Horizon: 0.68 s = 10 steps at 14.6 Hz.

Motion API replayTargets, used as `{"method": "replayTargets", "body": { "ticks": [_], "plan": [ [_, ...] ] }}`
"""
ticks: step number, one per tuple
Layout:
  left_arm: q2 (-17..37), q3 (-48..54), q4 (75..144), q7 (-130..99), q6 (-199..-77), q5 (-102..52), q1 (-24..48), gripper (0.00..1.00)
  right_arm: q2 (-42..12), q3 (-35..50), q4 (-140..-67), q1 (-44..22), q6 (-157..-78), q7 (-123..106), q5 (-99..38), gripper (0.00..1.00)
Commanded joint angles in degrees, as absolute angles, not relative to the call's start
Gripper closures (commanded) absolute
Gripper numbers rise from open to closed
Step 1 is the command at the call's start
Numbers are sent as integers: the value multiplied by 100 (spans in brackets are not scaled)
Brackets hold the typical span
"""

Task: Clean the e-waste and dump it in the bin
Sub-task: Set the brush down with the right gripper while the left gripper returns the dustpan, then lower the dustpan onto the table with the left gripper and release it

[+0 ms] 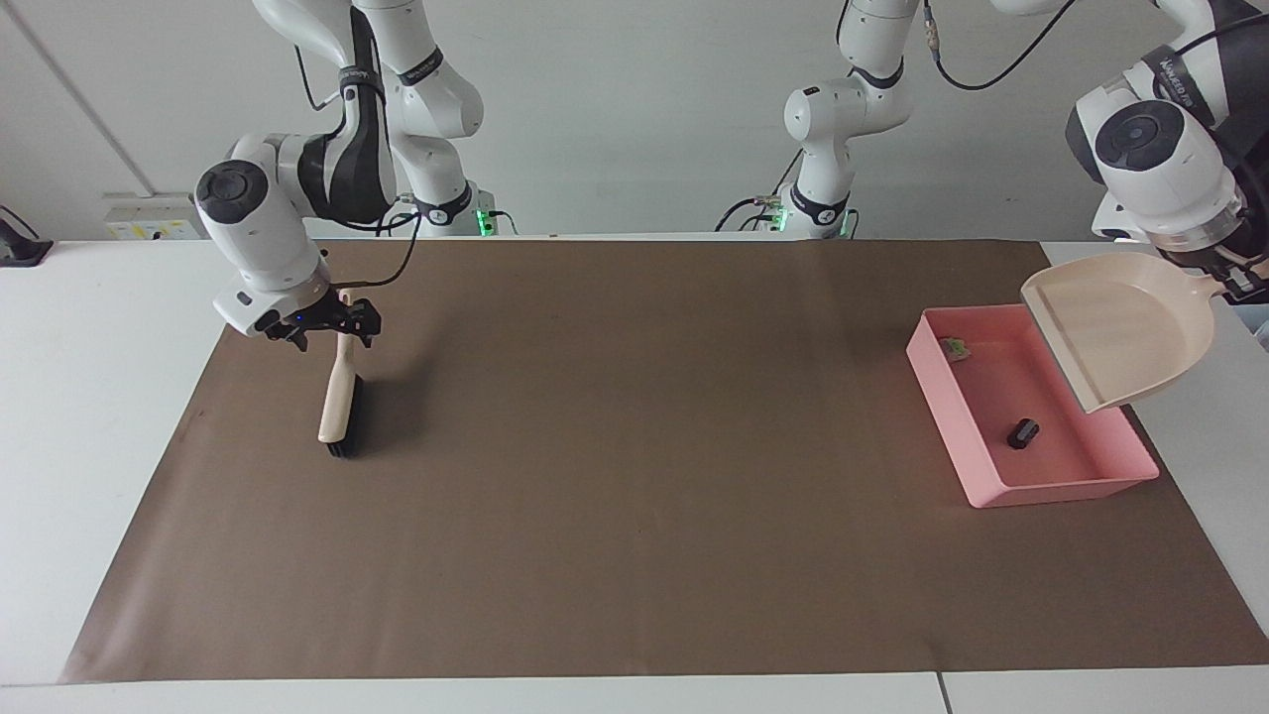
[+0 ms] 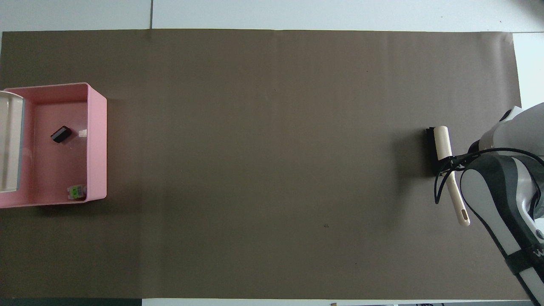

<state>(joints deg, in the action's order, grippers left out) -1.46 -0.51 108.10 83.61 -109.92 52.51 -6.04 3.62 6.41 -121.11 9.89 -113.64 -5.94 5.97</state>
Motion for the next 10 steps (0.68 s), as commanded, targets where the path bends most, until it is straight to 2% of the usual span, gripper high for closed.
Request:
{"method": "replayTargets", "body": {
  "ticks": [1, 4, 10],
  "plan": [
    [-377, -105, 11073, 8262, -10548, 4609, 15, 100, 395, 668, -11515, 1028, -11364, -510, 615, 1],
    [-563, -105, 11539, 7983, -10573, 3938, 648, 100, 387, 677, -10681, 1072, -11172, -423, 589, 1],
    [-282, -105, 12207, 6400, -11055, 3262, 1940, 100, -8, 642, -9012, 1125, -9215, 606, 334, 1]
  ]
}}
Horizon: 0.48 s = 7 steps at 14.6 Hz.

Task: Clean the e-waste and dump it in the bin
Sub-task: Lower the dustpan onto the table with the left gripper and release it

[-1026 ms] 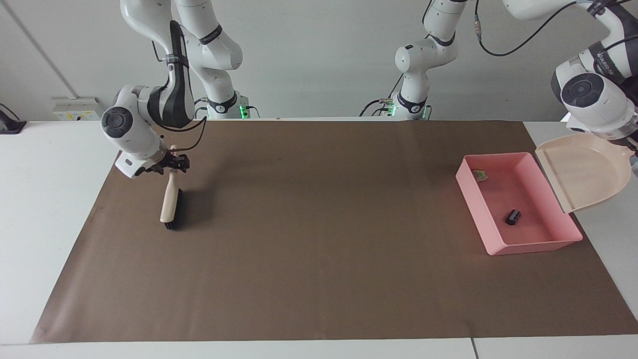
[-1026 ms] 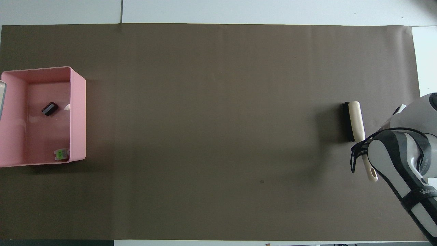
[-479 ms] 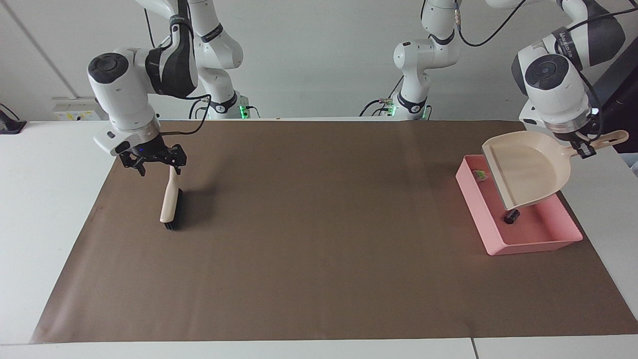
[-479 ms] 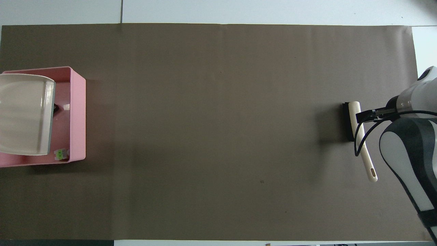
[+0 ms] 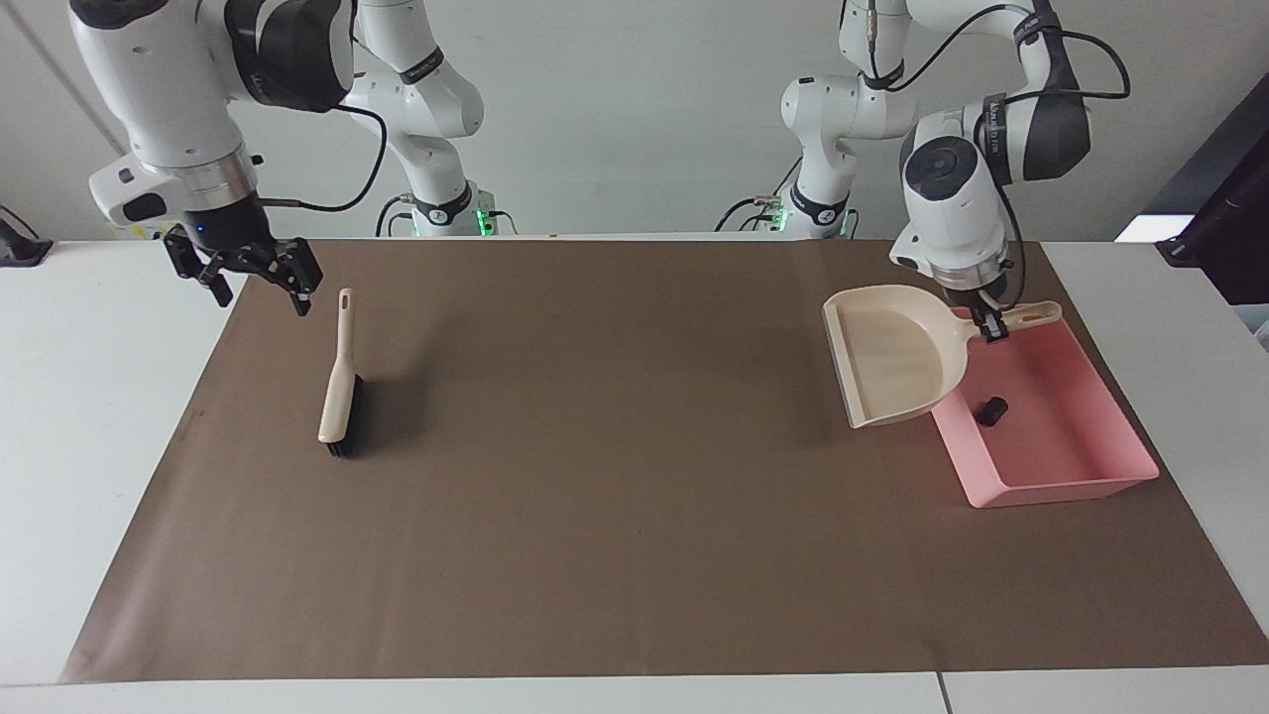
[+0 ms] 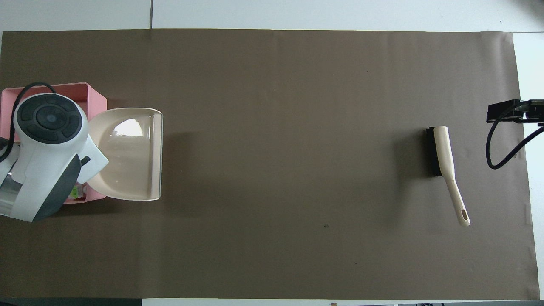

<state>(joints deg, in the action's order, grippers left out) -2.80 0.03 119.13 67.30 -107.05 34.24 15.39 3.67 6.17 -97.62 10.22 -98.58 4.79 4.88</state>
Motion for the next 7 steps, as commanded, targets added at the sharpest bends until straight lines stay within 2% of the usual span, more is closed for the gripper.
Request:
{"method": "replayTargets", "body": {
  "ticks": [1, 4, 6, 7],
  "plan": [
    [-142, -105, 12269, 6024, -11144, 3226, 2116, 100, -61, 615, -8809, 1142, -8889, 606, 317, 1],
    [140, -105, 12287, 5564, -11416, 3217, 2522, 100, 52, 520, -9025, 1152, -8807, 606, 316, 1],
    [263, -105, 12296, 5581, -11461, 3173, 2636, 100, 62, -469, -9026, 199, -8789, 606, 316, 1],
    [290, -105, 12296, 5590, -11470, 3173, 2724, 100, 70, -596, -9061, 176, -8789, 589, 273, 1]
  ]
}}
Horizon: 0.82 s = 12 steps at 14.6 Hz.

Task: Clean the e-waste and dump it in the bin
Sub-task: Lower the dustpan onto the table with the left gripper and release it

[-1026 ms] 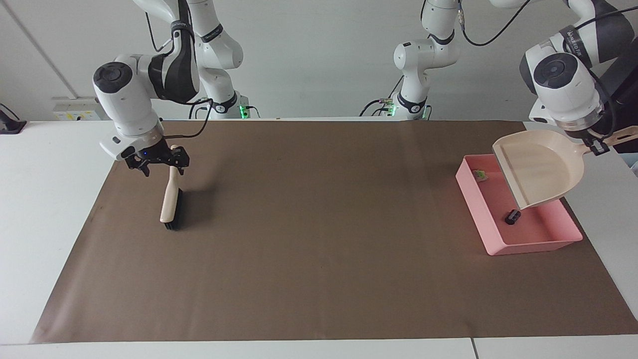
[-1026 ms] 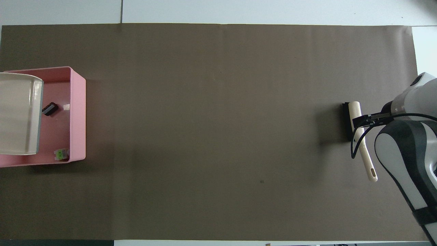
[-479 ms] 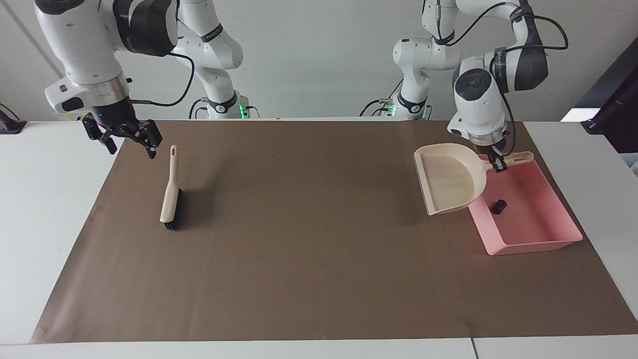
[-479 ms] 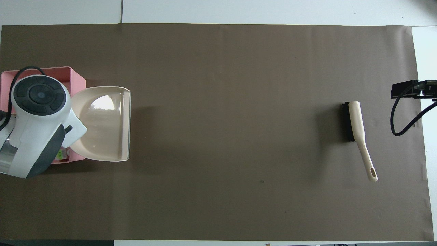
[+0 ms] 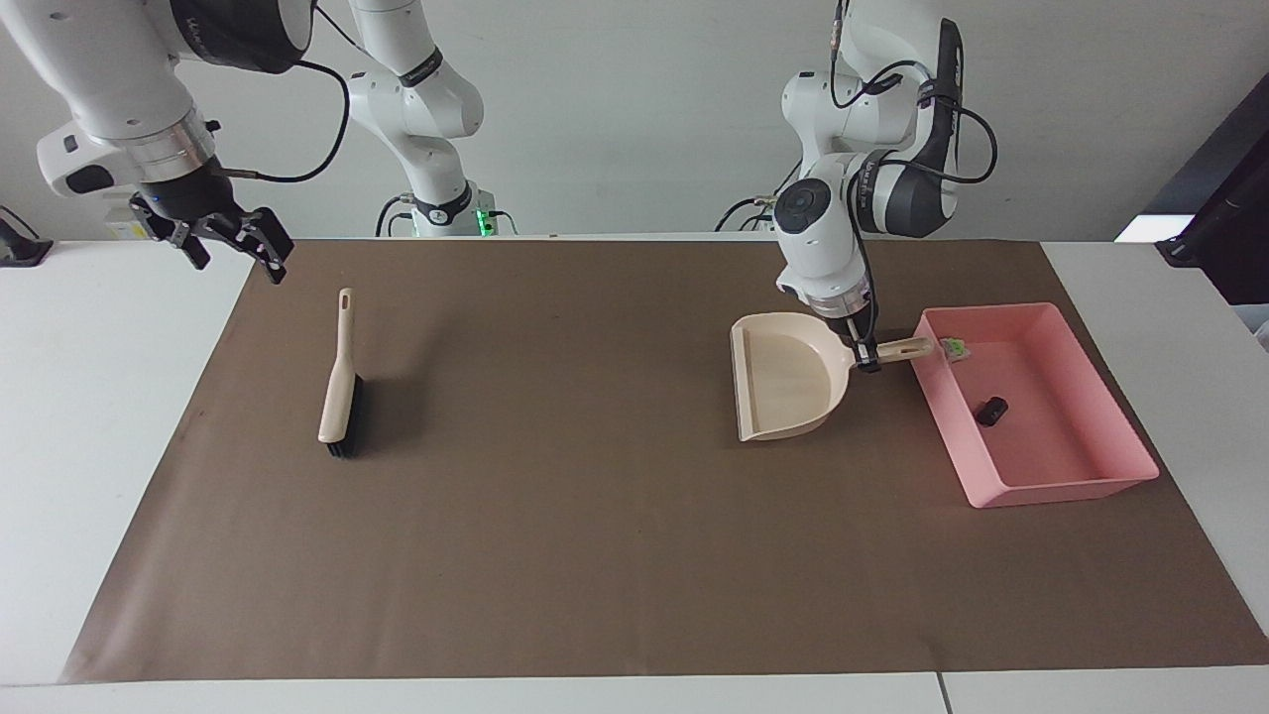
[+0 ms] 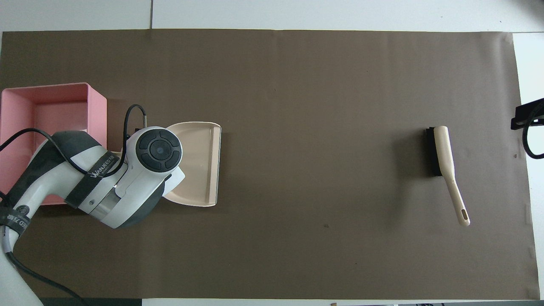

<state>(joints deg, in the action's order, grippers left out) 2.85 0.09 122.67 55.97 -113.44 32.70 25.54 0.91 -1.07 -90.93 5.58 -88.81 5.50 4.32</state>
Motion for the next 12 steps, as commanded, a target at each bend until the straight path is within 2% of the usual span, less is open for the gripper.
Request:
{"method": "replayTargets", "body": {
  "ticks": [1, 7, 11, 12],
  "plan": [
    [325, -105, 12296, 5599, -11496, 3173, 2751, 100, 70, -415, -9070, 393, -8780, 545, 81, 1],
    [711, -114, 12296, 5414, -11672, 3173, 2997, 100, 79, -439, -9044, 168, -8657, 589, 26, 1],
    [738, -114, 12322, 5248, -11654, 3173, 2979, 99, 88, -457, -9061, 176, -8640, 589, 18, 1],
    [738, -106, 12322, 5038, -11663, 3164, 2962, 90, 88, -457, -9062, 176, -8640, 545, 26, 1]
  ]
}}
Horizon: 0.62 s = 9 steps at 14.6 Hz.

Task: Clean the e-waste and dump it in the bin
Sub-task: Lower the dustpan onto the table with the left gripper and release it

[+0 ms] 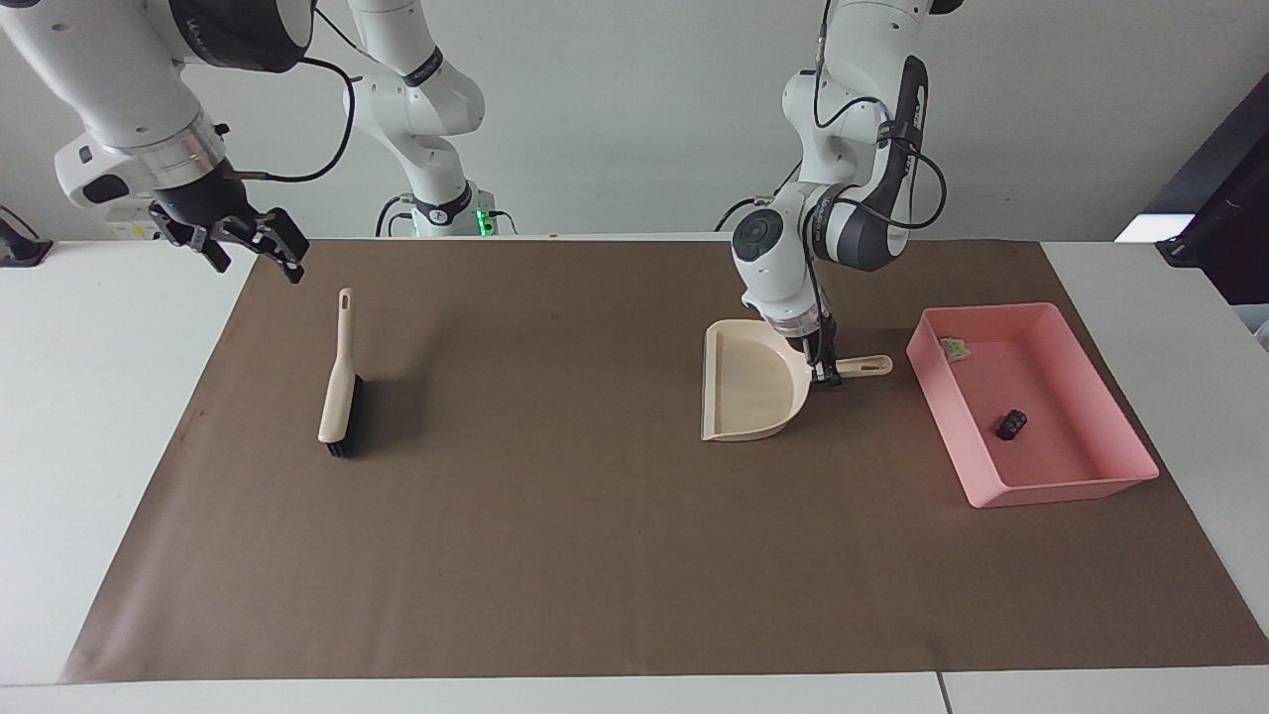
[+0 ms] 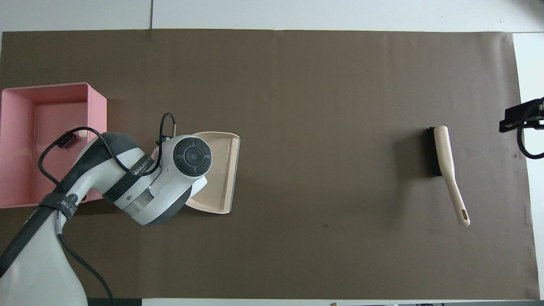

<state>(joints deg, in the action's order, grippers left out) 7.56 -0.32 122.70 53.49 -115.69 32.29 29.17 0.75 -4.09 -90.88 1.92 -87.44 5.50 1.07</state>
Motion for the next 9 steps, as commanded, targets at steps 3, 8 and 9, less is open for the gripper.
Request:
{"method": "replayTargets", "body": {
  "ticks": [3, 8, 9],
  "plan": [
    [625, -105, 12305, 4344, -11549, 3033, 2988, 21, 53, -317, -8913, 150, -8535, 510, 88, 1],
    [-16, -141, 12234, 3878, -10855, 2558, 2752, 3, 17, -290, -8578, 176, -8165, 213, 202, 1],
    [-131, -132, 12234, 3606, -10759, 2549, 2594, 3, 26, -290, -8613, 176, -8191, 185, 193, 1]
  ]
}}
